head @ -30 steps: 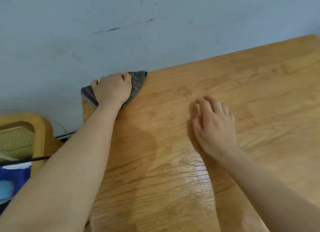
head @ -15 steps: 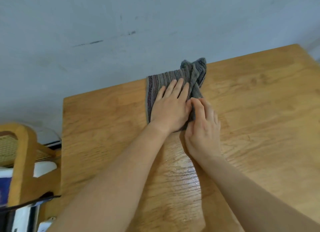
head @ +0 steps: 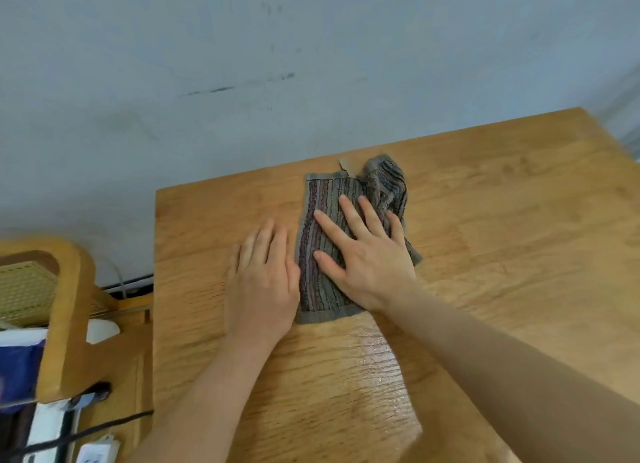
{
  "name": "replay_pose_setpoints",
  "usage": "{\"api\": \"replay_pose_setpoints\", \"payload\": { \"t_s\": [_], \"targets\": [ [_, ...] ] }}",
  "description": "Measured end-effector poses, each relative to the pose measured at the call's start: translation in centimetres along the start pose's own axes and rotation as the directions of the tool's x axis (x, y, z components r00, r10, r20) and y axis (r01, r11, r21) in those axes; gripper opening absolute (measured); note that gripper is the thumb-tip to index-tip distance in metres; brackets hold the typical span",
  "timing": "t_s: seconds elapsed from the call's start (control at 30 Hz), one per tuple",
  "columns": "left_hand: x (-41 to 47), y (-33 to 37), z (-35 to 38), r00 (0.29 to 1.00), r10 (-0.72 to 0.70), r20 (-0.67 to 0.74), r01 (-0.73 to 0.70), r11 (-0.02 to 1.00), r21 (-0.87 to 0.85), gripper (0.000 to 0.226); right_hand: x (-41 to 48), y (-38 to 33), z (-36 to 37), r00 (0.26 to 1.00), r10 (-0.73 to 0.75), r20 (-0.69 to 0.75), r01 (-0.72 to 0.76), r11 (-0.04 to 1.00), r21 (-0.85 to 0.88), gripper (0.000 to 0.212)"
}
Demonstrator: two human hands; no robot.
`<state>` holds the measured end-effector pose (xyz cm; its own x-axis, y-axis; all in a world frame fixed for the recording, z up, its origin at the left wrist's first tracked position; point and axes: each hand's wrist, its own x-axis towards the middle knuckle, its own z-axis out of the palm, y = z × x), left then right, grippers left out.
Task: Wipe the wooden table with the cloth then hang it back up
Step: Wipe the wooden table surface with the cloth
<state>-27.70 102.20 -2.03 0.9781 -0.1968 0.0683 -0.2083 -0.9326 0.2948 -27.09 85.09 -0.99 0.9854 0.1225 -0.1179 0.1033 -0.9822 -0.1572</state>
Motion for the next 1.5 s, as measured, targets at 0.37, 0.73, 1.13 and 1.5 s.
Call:
{"api": "replay_pose_setpoints", "payload": {
  "t_s": [0.37, 0.73, 1.13, 1.5],
  "targets": [
    [0.4, -0.4, 0.5, 1.000, -0.017, -0.010, 0.017, 1.000, 0.016, 0.049, 14.6, -3.5, 0.1, 0.996, 0.005, -0.094, -0.006, 1.000, -0.007, 0.049],
    [0.0, 0.5, 0.1, 0.996, -0.086, 0.007, 0.085, 0.991, 0.105, 0.047, 14.5, 8.2, -2.2, 0.988, -0.034, -0.148, 0.030, 0.999, -0.027, 0.055],
    [5.9, 25.5, 7.0, 0.965, 0.072, 0.251, -0.096, 0.992, 0.083, 0.060, 13.6, 17.6, -3.2, 0.978, -0.150, -0.148, 0.140, 0.987, -0.076, 0.048],
    [6.2, 26.8, 7.9, 0.978, 0.073, 0.194, -0.103, 0.984, 0.146, 0.062, 12.3, 39.4, -7.2, 0.969, 0.176, -0.172, -0.195, 0.976, -0.100, 0.061]
  ]
}}
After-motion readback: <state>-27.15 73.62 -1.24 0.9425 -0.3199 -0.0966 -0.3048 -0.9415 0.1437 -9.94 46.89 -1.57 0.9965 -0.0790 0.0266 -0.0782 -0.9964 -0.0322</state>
